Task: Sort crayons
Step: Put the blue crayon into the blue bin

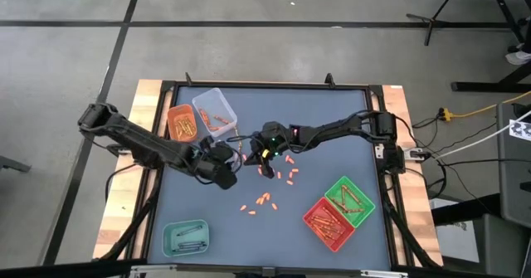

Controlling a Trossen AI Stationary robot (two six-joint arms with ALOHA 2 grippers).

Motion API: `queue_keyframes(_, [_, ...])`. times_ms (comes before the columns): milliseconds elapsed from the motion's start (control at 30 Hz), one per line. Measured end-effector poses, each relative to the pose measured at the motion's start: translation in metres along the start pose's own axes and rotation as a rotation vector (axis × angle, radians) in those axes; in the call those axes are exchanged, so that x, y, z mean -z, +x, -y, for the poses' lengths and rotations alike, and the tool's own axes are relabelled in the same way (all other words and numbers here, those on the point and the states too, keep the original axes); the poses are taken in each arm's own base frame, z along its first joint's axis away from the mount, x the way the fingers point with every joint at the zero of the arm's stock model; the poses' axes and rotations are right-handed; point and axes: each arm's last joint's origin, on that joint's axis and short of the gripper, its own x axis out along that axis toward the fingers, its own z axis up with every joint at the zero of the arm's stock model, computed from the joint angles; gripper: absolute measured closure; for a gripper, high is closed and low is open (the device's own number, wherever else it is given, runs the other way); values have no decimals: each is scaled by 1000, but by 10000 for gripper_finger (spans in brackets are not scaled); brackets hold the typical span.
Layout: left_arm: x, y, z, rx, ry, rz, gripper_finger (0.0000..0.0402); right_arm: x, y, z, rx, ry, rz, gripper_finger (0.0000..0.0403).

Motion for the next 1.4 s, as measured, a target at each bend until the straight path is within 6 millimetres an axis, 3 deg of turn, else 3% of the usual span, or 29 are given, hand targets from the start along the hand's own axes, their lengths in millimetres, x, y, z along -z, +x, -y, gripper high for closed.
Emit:
queue_keyframes(333, [9,51,0,-59,4,-210,272,-15,-25,-8,33,12,-65,401])
queue_keyframes(533, [13,69,-1,-54,-15,-291,272,-27,-43,-15,92,-26,-91,401])
queue_keyframes(1200, [12,97,-10,-70,-78,-355,272,-43,-92,-30,394,-109,-245,401])
queue_keyframes(1400, [11,99,-12,-46,-95,-380,301,-40,-95,-30,435,-105,-289,401])
